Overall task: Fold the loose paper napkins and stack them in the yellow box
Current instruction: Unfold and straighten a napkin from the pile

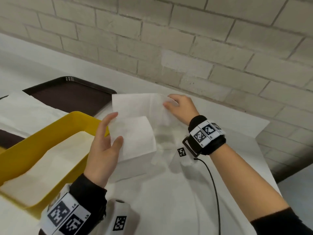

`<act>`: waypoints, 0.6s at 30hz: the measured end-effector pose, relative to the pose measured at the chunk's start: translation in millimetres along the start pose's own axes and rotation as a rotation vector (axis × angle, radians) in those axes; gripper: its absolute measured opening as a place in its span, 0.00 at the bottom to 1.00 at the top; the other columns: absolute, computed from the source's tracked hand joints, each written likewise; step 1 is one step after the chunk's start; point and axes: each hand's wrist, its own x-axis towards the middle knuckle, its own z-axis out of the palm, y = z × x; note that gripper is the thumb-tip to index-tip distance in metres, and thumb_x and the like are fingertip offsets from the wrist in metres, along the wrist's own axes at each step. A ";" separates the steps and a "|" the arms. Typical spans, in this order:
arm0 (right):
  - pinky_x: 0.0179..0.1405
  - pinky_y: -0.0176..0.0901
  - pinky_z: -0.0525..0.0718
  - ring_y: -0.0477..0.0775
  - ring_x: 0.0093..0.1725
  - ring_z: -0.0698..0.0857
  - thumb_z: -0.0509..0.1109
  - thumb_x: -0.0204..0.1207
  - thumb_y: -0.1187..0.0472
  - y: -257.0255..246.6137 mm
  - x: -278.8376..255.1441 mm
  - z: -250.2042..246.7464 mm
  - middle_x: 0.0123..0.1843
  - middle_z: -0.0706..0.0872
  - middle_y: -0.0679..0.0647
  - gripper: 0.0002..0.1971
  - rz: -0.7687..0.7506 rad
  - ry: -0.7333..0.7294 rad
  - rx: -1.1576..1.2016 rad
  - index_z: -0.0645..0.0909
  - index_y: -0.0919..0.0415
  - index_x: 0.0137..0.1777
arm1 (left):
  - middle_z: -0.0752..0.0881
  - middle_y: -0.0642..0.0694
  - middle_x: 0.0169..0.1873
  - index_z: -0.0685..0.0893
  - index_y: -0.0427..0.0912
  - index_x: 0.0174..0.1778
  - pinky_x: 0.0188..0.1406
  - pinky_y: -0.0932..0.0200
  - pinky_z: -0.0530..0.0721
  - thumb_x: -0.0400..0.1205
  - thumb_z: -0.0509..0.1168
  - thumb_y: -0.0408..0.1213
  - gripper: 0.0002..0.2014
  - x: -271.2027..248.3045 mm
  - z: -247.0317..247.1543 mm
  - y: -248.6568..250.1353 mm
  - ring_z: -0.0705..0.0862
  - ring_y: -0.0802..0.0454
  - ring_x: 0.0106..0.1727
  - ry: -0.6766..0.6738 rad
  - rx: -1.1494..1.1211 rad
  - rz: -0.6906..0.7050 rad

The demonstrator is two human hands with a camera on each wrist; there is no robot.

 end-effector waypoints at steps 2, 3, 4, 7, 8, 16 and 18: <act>0.40 0.19 0.72 0.40 0.42 0.81 0.68 0.77 0.61 -17.1 -15.7 -24.2 0.41 0.86 0.44 0.05 -0.064 0.029 -0.007 0.84 0.59 0.48 | 0.82 0.65 0.55 0.81 0.60 0.54 0.63 0.65 0.75 0.83 0.56 0.23 0.23 0.5 2.4 -0.3 0.80 0.69 0.58 0.003 0.130 0.051; 0.38 0.16 0.70 0.35 0.38 0.78 0.69 0.76 0.60 -25.0 -23.7 -35.5 0.37 0.82 0.38 0.02 -0.087 0.037 -0.043 0.83 0.56 0.45 | 0.82 0.67 0.53 0.83 0.58 0.51 0.59 0.73 0.73 0.83 0.55 0.23 0.21 0.9 4.0 0.5 0.78 0.75 0.56 0.011 0.155 0.064; 0.37 0.18 0.68 0.34 0.36 0.77 0.70 0.75 0.59 -33.0 -32.3 -46.7 0.34 0.79 0.36 0.01 -0.111 0.047 -0.086 0.82 0.54 0.42 | 0.82 0.67 0.51 0.84 0.56 0.49 0.54 0.80 0.72 0.83 0.55 0.23 0.21 1.8 5.3 0.5 0.77 0.79 0.53 0.024 0.165 0.075; 0.36 0.31 0.72 0.42 0.34 0.78 0.72 0.73 0.59 -50.3 -55.2 -75.4 0.32 0.81 0.44 0.05 -0.146 0.054 -0.170 0.81 0.57 0.39 | 0.82 0.64 0.51 0.83 0.53 0.50 0.48 0.84 0.71 0.83 0.54 0.23 0.19 4.2 9.3 -3.1 0.79 0.72 0.53 0.042 0.156 0.044; 0.39 0.36 0.74 0.45 0.36 0.79 0.72 0.73 0.60 -54.1 -61.7 -83.2 0.35 0.83 0.47 0.04 -0.151 0.035 -0.183 0.82 0.59 0.40 | 0.82 0.61 0.51 0.83 0.53 0.50 0.50 0.80 0.72 0.83 0.55 0.23 0.19 4.1 11.3 -4.1 0.79 0.67 0.54 0.042 0.142 0.027; 0.49 0.33 0.75 0.43 0.44 0.80 0.69 0.72 0.69 -70.0 -101.0 -99.0 0.43 0.82 0.37 0.12 -0.156 -0.422 -0.423 0.83 0.53 0.51 | 0.84 0.36 0.57 0.83 0.51 0.60 0.66 0.50 0.77 0.83 0.60 0.29 0.15 -7.1 25.7 2.3 0.81 0.39 0.58 -0.045 0.003 0.027; 0.46 0.30 0.76 0.41 0.45 0.82 0.72 0.70 0.68 -76.8 -106.2 -97.4 0.43 0.86 0.42 0.12 -0.145 -0.407 -0.330 0.83 0.50 0.46 | 0.87 0.45 0.55 0.85 0.50 0.56 0.69 0.51 0.76 0.82 0.61 0.31 0.13 -11.3 30.8 5.7 0.82 0.50 0.60 -0.100 -0.015 0.057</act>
